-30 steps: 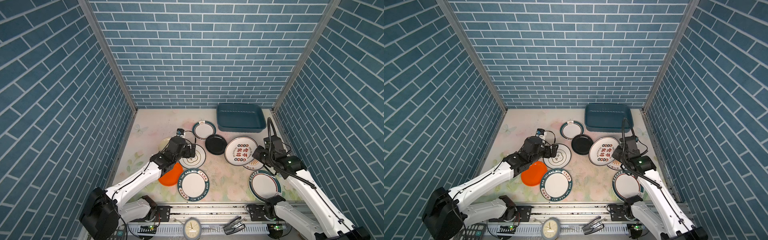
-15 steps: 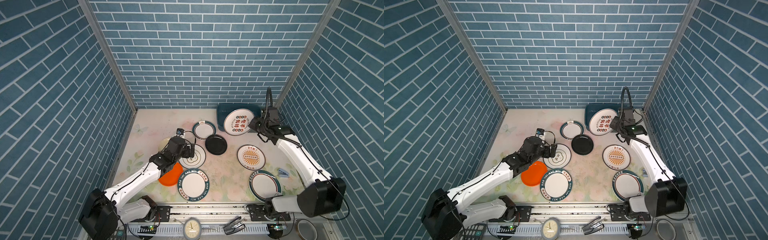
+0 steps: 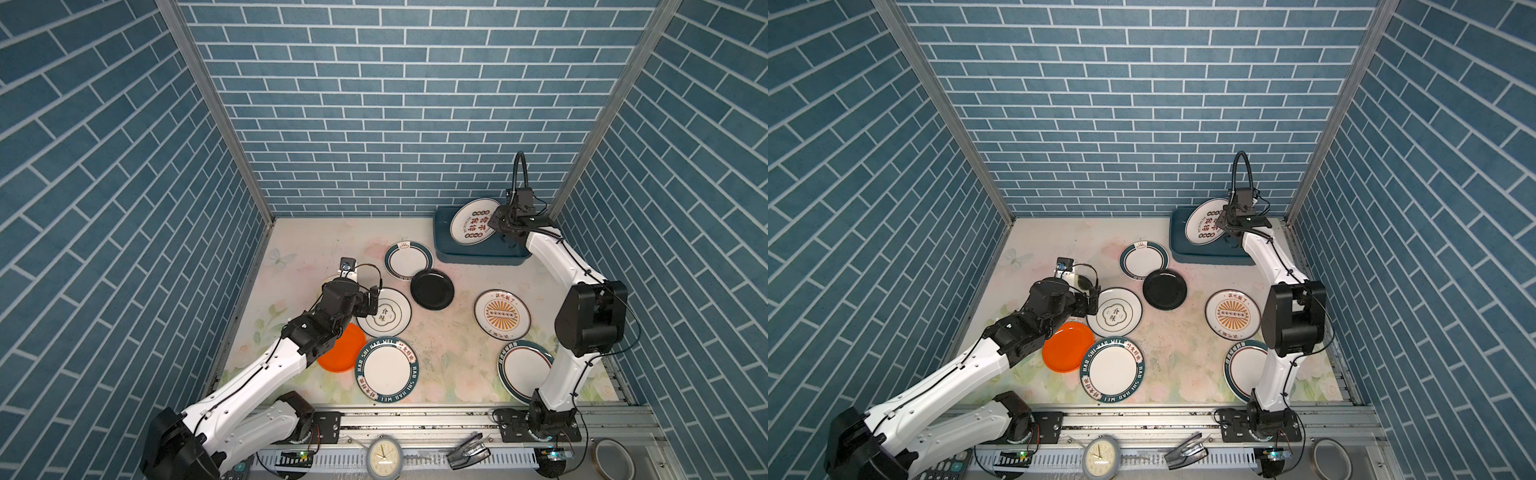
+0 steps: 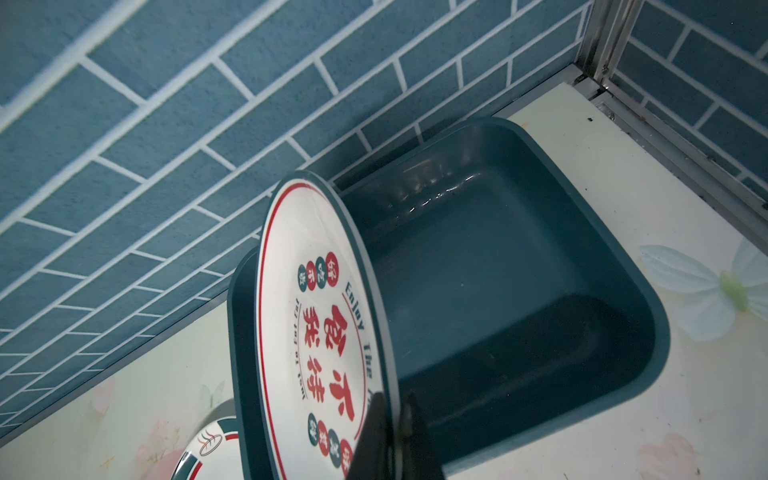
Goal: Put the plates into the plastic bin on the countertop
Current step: 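Lower the plate into the teal bin and open the right gripper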
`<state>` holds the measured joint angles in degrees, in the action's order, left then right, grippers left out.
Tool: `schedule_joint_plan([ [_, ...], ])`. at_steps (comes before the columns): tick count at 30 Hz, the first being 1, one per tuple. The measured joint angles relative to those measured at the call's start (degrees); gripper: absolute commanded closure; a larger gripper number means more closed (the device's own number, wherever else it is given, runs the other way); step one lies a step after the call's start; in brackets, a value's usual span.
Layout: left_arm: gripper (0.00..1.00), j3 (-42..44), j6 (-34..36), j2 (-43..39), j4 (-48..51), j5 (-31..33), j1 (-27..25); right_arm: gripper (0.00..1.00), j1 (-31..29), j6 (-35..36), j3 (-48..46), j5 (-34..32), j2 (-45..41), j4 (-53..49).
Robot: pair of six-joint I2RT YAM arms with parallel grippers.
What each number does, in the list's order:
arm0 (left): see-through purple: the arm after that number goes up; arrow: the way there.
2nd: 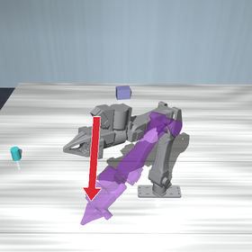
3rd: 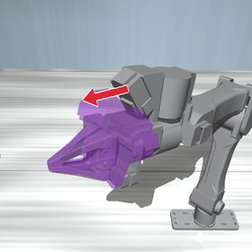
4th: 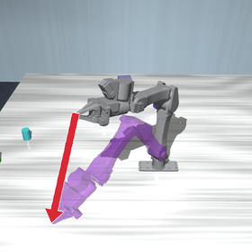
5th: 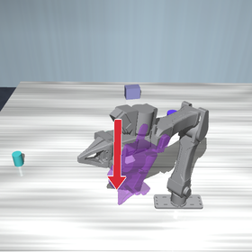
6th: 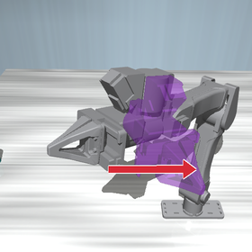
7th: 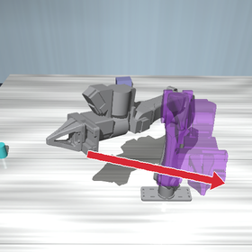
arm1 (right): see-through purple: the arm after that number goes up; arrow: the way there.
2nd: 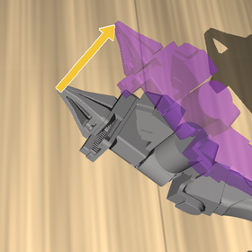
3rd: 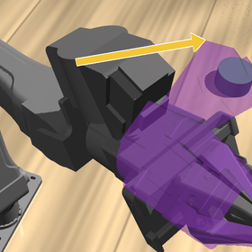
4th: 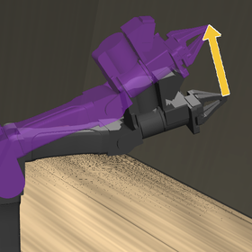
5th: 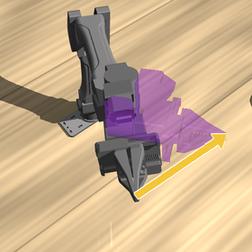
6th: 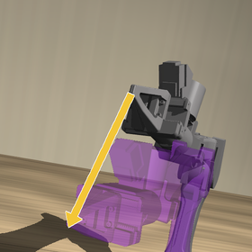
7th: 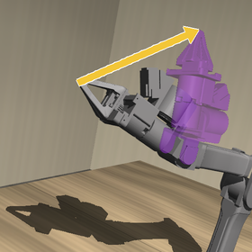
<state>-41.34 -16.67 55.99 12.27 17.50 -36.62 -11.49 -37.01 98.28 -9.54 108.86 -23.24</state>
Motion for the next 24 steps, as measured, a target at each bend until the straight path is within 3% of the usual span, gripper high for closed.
schedule_joint_plan([
  [19, 0.01, 0.3, 1.0, 0.3, 1.8, 2.1, 0.0, 0.99, 1.3, 0.0, 11.7, 1.7, 14.2, -7.1],
  [24, 0.00, 0.3, 1.1, 1.2, 2.6, 2.3, 0.0, 0.57, 1.5, 0.4, 12.8, 2.8, 14.6, -8.4],
])
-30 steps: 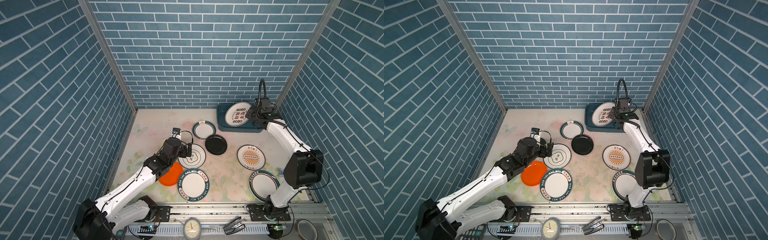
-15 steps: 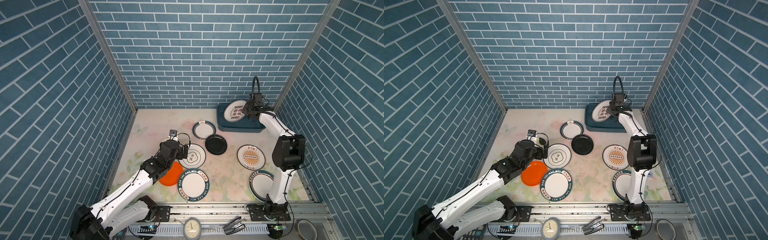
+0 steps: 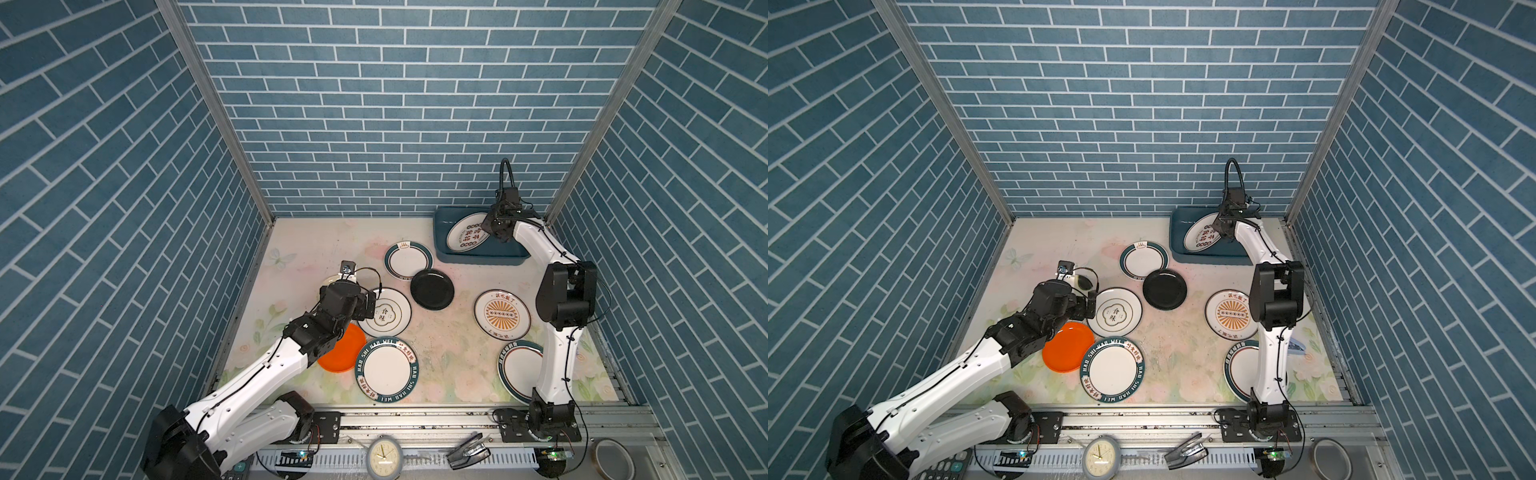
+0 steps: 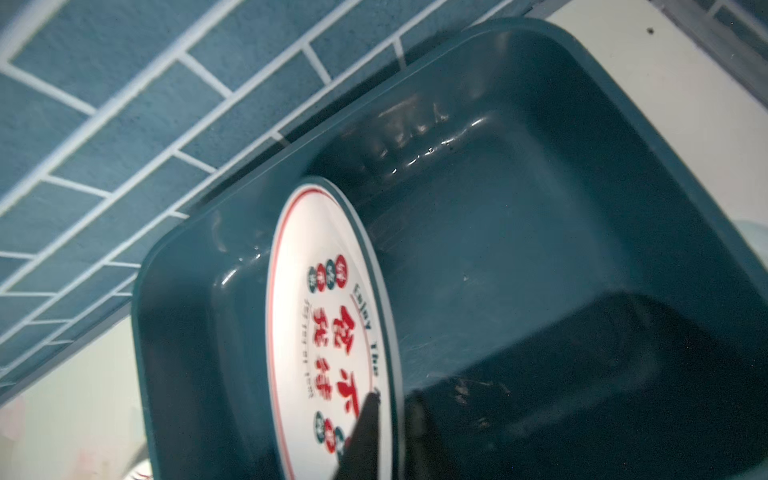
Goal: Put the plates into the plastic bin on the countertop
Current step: 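Lower the plate into the teal bin and open the right gripper, then withdraw the right gripper while the left gripper reaches to the small red-ringed plate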
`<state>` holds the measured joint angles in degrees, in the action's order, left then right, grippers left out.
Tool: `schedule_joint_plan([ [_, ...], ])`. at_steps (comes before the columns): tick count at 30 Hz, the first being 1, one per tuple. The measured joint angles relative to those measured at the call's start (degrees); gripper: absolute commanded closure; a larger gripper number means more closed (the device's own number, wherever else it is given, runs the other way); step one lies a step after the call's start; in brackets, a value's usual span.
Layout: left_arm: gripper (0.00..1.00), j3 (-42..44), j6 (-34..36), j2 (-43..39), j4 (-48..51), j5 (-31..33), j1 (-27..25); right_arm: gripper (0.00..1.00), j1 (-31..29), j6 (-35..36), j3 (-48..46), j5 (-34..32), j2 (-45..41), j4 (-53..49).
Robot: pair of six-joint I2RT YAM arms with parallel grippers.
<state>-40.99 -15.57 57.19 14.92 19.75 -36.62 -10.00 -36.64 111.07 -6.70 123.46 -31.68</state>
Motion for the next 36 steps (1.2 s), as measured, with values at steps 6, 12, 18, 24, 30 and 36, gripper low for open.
schedule_joint_plan([
  [6, 0.00, 0.0, 0.5, 0.3, 1.0, 1.2, 0.0, 0.12, 0.2, 1.2, 3.3, 1.1, 0.1, -3.2],
  [12, 0.00, 0.0, 0.4, 1.2, 1.5, 1.8, 0.0, 0.07, 0.3, 2.7, 0.8, 2.2, -4.2, -4.5],
  [18, 0.00, -1.0, -0.6, 5.0, 3.4, 1.6, 0.0, 0.05, 0.3, 2.4, -14.8, 5.6, -20.2, -1.9],
  [24, 0.00, -1.7, -2.1, 7.6, 4.1, -0.7, 0.0, 0.05, 0.3, 0.7, -31.6, 11.4, -36.2, 4.9],
  [30, 0.01, -3.9, -4.2, 11.1, 3.2, -5.5, 1.2, 0.06, 0.3, -1.0, -46.0, 21.7, -43.3, 9.6],
  [36, 0.01, -4.2, -7.4, 15.7, -4.2, -13.6, 6.9, 0.06, 0.3, -2.1, -56.9, 28.0, -53.9, 10.2],
])
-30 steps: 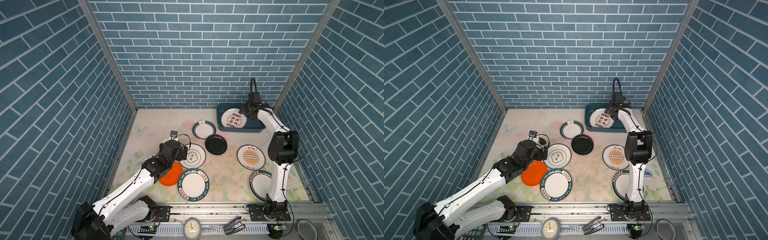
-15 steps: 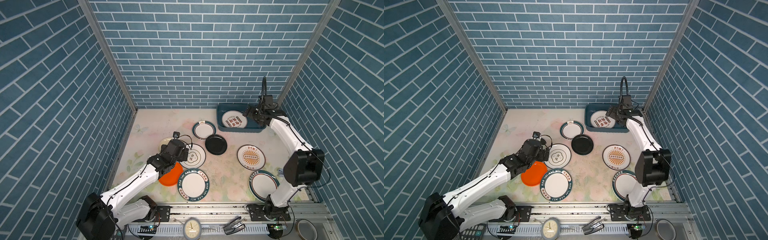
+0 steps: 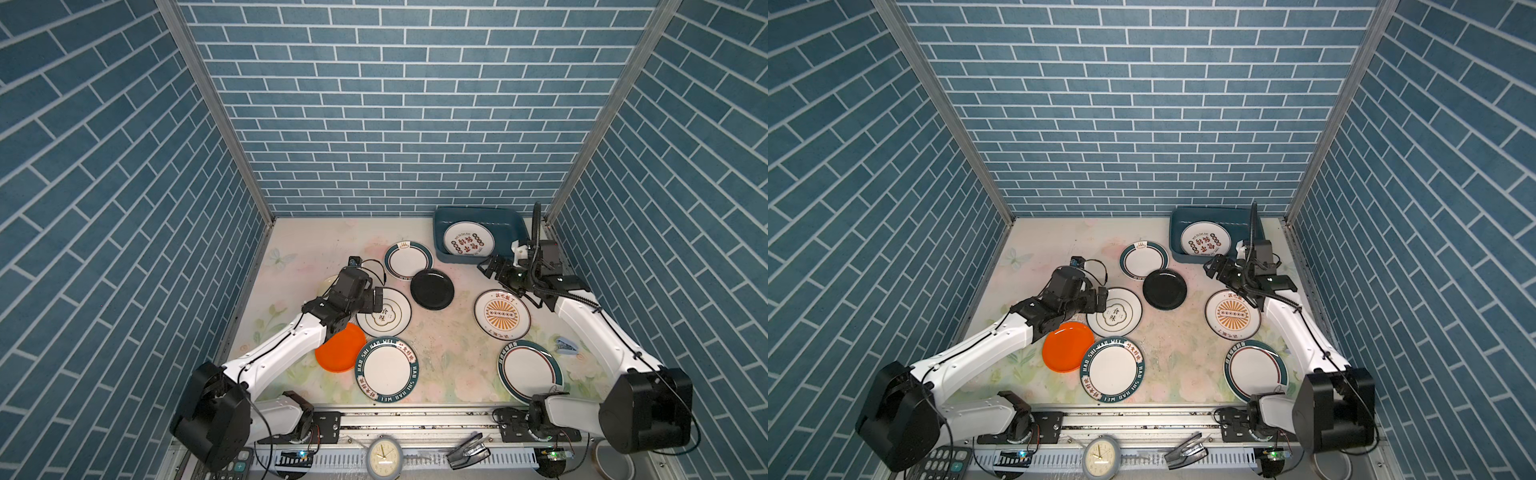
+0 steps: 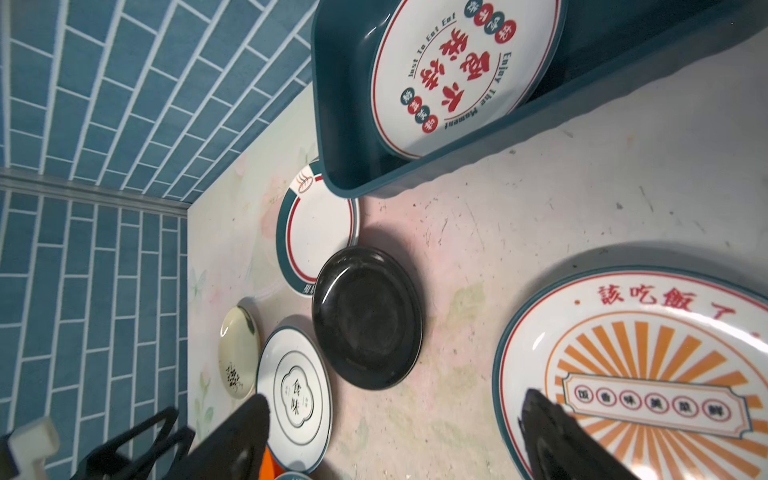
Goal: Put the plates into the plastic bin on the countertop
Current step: 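Withdraw the right gripper while the left gripper reaches to the small red-ringed plate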
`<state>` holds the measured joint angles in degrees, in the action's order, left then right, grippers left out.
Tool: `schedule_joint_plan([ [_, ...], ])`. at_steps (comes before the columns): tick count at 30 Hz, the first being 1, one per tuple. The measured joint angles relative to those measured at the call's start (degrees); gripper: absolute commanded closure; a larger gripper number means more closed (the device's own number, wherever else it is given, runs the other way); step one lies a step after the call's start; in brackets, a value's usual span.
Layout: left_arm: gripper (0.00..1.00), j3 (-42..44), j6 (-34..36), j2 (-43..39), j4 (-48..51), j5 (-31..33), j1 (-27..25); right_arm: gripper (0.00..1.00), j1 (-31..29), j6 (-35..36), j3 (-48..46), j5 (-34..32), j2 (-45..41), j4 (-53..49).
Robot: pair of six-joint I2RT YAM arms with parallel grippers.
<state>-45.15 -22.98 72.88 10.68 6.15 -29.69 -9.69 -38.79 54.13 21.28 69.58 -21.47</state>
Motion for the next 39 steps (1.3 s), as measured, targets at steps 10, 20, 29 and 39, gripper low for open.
schedule_joint_plan([
  [10, 0.07, -6.9, -3.8, 12.2, -9.0, -9.5, 6.2, 0.06, 0.0, 0.0, -9.9, 2.7, -14.5, 0.0],
  [20, 0.25, -12.0, -8.7, 25.3, -18.4, -19.8, 12.2, 0.05, 0.0, 0.1, -11.7, 2.3, -20.5, -3.4],
  [29, 0.31, -19.7, -11.1, 32.7, -20.1, -25.5, 12.5, 0.06, 0.0, 0.0, -15.6, 2.4, -22.6, -2.7],
  [39, 0.39, -22.5, -13.2, 38.7, -20.7, -27.0, 12.4, 0.06, 0.0, 0.0, -15.8, 2.3, -22.6, -2.0],
])
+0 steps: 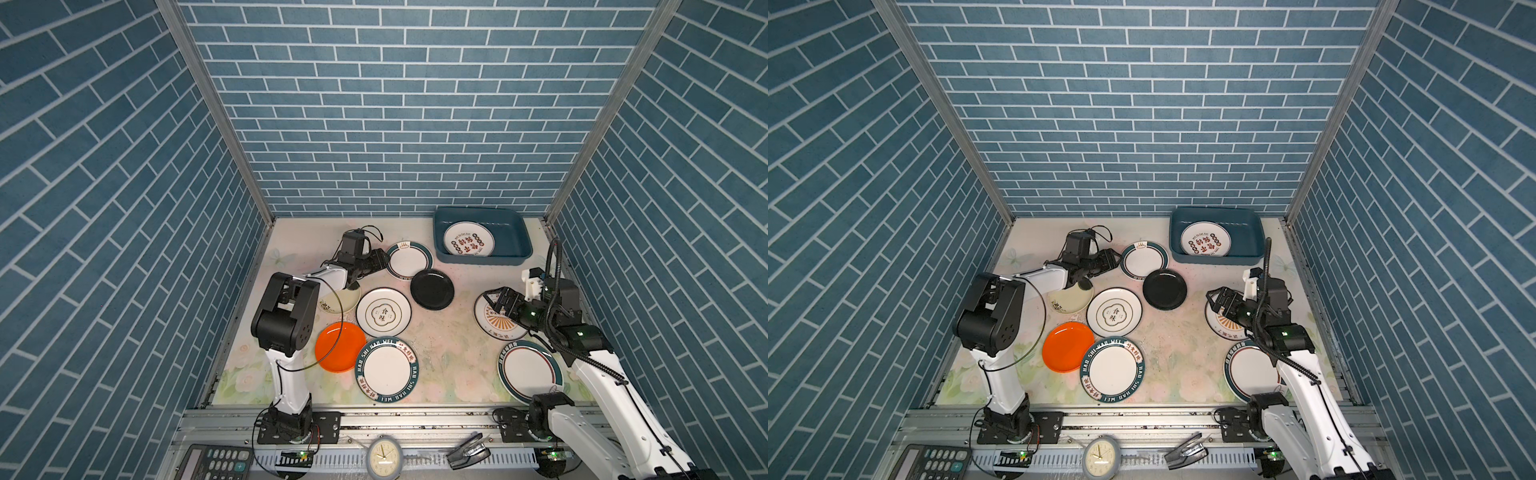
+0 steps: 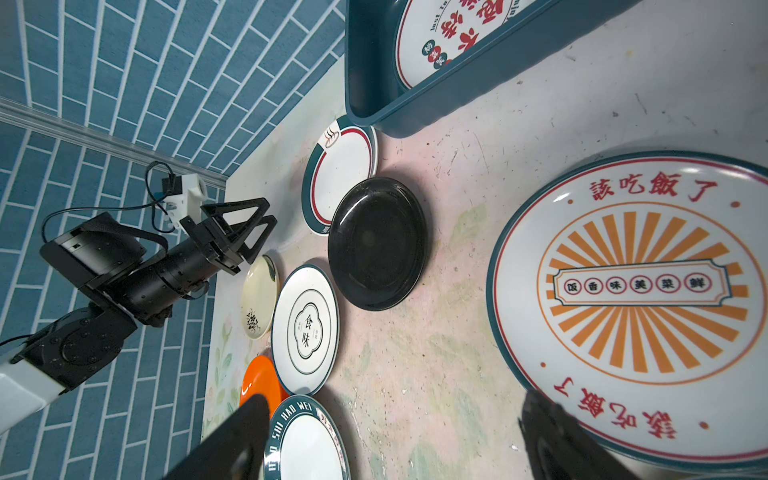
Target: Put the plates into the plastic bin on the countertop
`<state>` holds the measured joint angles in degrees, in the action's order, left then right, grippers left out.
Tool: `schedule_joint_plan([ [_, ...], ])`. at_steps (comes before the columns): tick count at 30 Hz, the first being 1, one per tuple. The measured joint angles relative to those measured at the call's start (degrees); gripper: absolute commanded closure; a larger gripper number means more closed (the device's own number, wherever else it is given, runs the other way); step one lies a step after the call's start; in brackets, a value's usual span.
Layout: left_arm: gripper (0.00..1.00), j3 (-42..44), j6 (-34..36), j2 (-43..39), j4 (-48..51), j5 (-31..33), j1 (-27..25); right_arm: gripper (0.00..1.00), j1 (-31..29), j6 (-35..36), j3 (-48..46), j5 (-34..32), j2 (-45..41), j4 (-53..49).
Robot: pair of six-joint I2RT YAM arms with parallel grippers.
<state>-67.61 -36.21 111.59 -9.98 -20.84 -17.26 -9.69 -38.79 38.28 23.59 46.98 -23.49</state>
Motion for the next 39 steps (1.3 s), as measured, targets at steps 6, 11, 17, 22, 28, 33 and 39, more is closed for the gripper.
schedule_joint_plan([
  [6, 0.44, -0.9, -1.2, 2.9, -0.2, -1.2, 0.0, 0.06, 0.0, 0.0, -1.0, 0.0, 0.0, 0.4],
  [11, 0.51, -2.1, -2.0, 5.2, -0.3, -1.6, 0.0, 0.06, 0.0, -0.2, -1.1, 0.0, 0.0, 0.7],
  [17, 0.56, -4.1, -2.7, 8.0, -0.3, -2.5, -0.3, 0.06, 0.0, -0.4, -1.5, -0.2, 0.2, 1.4],
  [22, 0.63, -6.4, -2.4, 9.8, 0.8, -2.3, -0.9, 0.06, 0.0, -0.4, -2.1, -0.3, 0.5, 1.6],
  [28, 0.79, -9.2, -0.3, 10.1, 5.0, -0.1, -1.9, 0.06, 0.0, -0.4, -2.7, -0.5, 0.5, 1.6],
  [33, 0.92, -12.0, 1.9, 10.1, 9.2, 2.9, -3.1, 0.06, 0.0, -0.4, -2.7, -0.9, 0.5, 1.6],
  [39, 0.97, -13.9, 2.8, 10.1, 10.6, 4.1, -3.3, 0.06, 0.0, -0.4, -2.7, -1.4, 0.5, 1.6],
])
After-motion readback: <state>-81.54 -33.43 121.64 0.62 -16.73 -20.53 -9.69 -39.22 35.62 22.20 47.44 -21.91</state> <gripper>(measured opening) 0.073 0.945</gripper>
